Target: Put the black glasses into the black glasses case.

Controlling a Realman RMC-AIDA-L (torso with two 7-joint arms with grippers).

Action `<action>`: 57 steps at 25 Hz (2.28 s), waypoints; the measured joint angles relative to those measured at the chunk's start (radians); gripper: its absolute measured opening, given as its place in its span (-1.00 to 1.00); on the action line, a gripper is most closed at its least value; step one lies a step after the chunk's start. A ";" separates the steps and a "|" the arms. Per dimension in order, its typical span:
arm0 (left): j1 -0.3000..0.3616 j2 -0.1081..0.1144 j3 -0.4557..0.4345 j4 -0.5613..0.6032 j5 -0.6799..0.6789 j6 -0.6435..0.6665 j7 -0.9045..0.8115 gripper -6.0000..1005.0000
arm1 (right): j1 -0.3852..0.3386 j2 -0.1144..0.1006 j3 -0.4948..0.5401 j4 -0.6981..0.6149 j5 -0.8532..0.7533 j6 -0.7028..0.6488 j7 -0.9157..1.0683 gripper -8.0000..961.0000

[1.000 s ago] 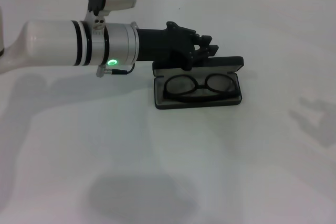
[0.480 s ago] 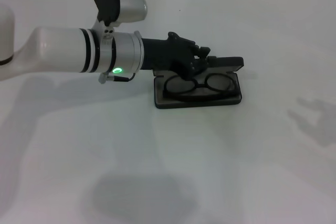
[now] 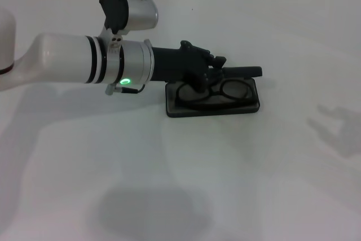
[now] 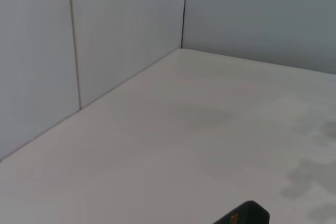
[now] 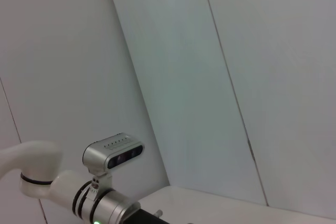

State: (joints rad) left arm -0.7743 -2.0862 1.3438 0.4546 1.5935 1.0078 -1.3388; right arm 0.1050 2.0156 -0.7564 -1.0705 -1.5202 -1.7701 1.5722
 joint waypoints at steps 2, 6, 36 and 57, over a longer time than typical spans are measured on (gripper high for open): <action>0.000 0.000 0.001 -0.003 0.015 0.011 0.000 -0.52 | 0.002 0.000 -0.002 0.005 0.000 0.000 0.000 -0.09; 0.004 -0.001 0.003 -0.004 0.039 0.033 0.001 -0.52 | 0.006 0.000 -0.005 0.010 0.000 0.000 0.000 -0.07; 0.291 0.013 -0.175 0.322 -0.231 0.741 0.144 -0.28 | 0.054 -0.002 -0.036 0.021 -0.028 -0.182 -0.119 0.08; 0.435 0.094 -0.262 0.319 -0.212 0.956 0.075 0.21 | 0.341 0.012 -0.396 0.203 0.090 -0.035 -0.274 0.85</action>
State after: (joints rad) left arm -0.3394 -1.9926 1.0817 0.7732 1.3820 1.9642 -1.2638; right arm 0.4457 2.0275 -1.1524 -0.8670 -1.4303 -1.8048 1.2982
